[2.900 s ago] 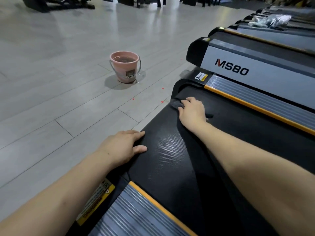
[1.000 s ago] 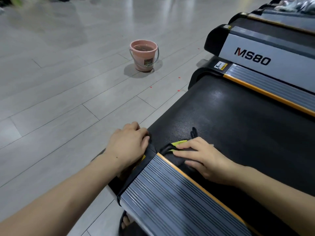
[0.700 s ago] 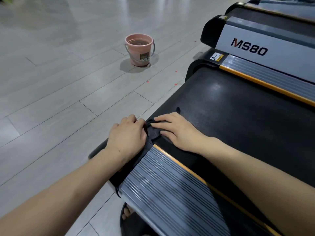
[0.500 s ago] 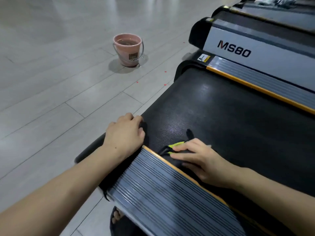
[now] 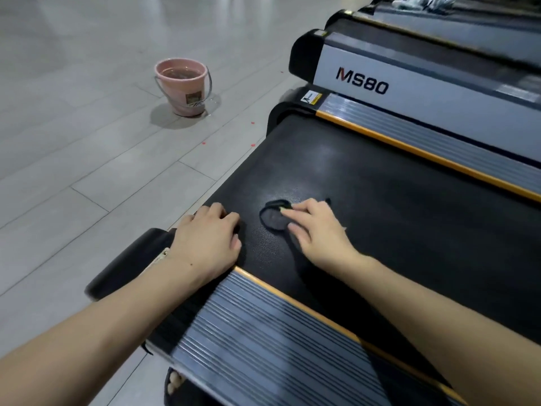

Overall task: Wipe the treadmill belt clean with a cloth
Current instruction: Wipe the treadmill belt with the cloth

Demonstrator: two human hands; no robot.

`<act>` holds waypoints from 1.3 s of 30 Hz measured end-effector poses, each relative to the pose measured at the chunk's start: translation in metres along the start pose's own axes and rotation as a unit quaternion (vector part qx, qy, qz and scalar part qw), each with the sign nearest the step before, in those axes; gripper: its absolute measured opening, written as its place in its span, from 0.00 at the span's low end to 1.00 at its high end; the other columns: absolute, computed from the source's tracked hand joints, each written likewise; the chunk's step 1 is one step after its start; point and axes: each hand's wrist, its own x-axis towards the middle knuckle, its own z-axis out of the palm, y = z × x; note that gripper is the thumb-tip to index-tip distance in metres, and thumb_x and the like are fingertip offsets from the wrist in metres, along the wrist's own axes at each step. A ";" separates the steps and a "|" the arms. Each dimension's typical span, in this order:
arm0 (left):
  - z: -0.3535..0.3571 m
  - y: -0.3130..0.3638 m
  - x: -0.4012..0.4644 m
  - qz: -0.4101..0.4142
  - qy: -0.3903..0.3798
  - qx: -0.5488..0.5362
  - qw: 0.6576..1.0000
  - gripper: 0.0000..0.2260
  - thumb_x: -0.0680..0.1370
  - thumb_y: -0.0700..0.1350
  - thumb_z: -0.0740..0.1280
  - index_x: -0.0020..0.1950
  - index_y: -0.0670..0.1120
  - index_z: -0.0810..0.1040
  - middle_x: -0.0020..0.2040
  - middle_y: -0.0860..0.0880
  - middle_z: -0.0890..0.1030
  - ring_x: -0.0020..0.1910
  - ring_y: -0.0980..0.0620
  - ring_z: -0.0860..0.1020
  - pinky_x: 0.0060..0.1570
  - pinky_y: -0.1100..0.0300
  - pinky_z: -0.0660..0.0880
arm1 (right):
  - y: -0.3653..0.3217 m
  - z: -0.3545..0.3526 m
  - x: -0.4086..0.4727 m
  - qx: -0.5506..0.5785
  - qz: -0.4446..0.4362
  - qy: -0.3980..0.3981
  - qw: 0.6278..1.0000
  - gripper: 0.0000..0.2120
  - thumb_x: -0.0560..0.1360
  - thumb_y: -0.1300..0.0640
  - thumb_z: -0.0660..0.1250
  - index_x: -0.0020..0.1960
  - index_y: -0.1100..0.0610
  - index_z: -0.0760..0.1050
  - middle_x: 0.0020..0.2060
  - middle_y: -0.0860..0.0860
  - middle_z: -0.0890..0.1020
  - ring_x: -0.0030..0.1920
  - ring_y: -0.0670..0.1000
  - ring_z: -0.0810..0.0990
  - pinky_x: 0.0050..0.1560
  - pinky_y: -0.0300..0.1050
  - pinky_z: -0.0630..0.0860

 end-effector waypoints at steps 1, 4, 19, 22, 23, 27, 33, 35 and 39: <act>0.001 0.002 0.002 0.003 0.003 0.003 1.000 0.15 0.80 0.55 0.58 0.65 0.54 0.75 0.63 0.50 0.74 0.63 0.46 0.72 0.61 0.48 0.71 | -0.007 -0.006 -0.022 0.019 -0.036 -0.023 0.999 0.16 0.79 0.54 0.66 0.65 0.52 0.79 0.58 0.51 0.78 0.57 0.53 0.74 0.62 0.48 0.72; 0.002 0.010 0.007 0.027 0.006 0.011 1.000 0.15 0.79 0.56 0.58 0.62 0.55 0.76 0.62 0.51 0.74 0.62 0.47 0.72 0.60 0.48 0.71 | -0.007 -0.023 -0.058 0.045 -0.119 -0.072 0.989 0.17 0.79 0.53 0.64 0.67 0.50 0.77 0.63 0.51 0.76 0.61 0.51 0.74 0.64 0.45 0.70; 0.012 0.023 0.000 0.092 0.044 0.071 0.992 0.20 0.77 0.56 0.49 0.55 0.52 0.78 0.55 0.51 0.78 0.55 0.46 0.78 0.56 0.47 0.71 | 0.014 -0.036 -0.080 0.045 -0.084 -0.068 0.993 0.17 0.80 0.52 0.65 0.68 0.49 0.77 0.61 0.51 0.76 0.59 0.52 0.75 0.62 0.45 0.72; 0.011 0.025 -0.003 0.093 0.053 0.089 0.990 0.19 0.78 0.56 0.50 0.53 0.51 0.78 0.53 0.49 0.79 0.52 0.44 0.78 0.53 0.46 0.70 | 0.037 -0.047 -0.072 0.031 -0.142 -0.098 0.985 0.17 0.81 0.51 0.65 0.69 0.50 0.76 0.63 0.51 0.76 0.60 0.53 0.75 0.64 0.45 0.70; 0.011 0.025 -0.004 0.092 0.052 0.093 0.990 0.20 0.78 0.56 0.49 0.53 0.51 0.78 0.53 0.50 0.79 0.52 0.44 0.78 0.52 0.47 0.69 | 0.052 -0.043 -0.058 0.001 -0.140 -0.089 0.986 0.17 0.80 0.50 0.64 0.69 0.51 0.76 0.62 0.52 0.77 0.60 0.54 0.76 0.64 0.46 0.71; 0.011 0.026 -0.007 0.095 0.042 0.095 0.990 0.22 0.78 0.55 0.47 0.56 0.50 0.79 0.55 0.49 0.80 0.52 0.43 0.78 0.51 0.47 0.70 | 0.103 -0.033 0.001 -0.080 0.111 0.045 0.990 0.17 0.79 0.51 0.65 0.66 0.52 0.78 0.58 0.56 0.77 0.57 0.62 0.75 0.61 0.55 0.73; 0.005 0.033 -0.002 0.124 0.047 0.112 0.985 0.19 0.77 0.54 0.49 0.55 0.51 0.77 0.55 0.50 0.79 0.53 0.44 0.78 0.53 0.47 0.72 | 0.032 -0.019 -0.038 0.002 0.053 0.017 0.998 0.16 0.77 0.51 0.65 0.63 0.50 0.80 0.56 0.53 0.78 0.54 0.57 0.75 0.59 0.54 0.75; 0.004 0.037 0.000 0.135 0.052 0.111 0.983 0.18 0.77 0.54 0.50 0.56 0.52 0.77 0.58 0.52 0.79 0.56 0.46 0.79 0.54 0.48 0.72 | 0.010 -0.027 -0.076 0.049 -0.057 -0.042 0.996 0.16 0.79 0.51 0.64 0.65 0.50 0.79 0.58 0.52 0.78 0.56 0.53 0.74 0.62 0.47 0.71; 0.008 0.036 -0.006 0.123 0.041 0.110 0.985 0.19 0.78 0.54 0.50 0.54 0.51 0.79 0.56 0.51 0.81 0.54 0.46 0.80 0.54 0.48 0.72 | 0.004 -0.035 -0.081 0.071 -0.086 -0.077 0.991 0.15 0.80 0.53 0.65 0.65 0.51 0.79 0.58 0.50 0.78 0.56 0.52 0.73 0.62 0.44 0.69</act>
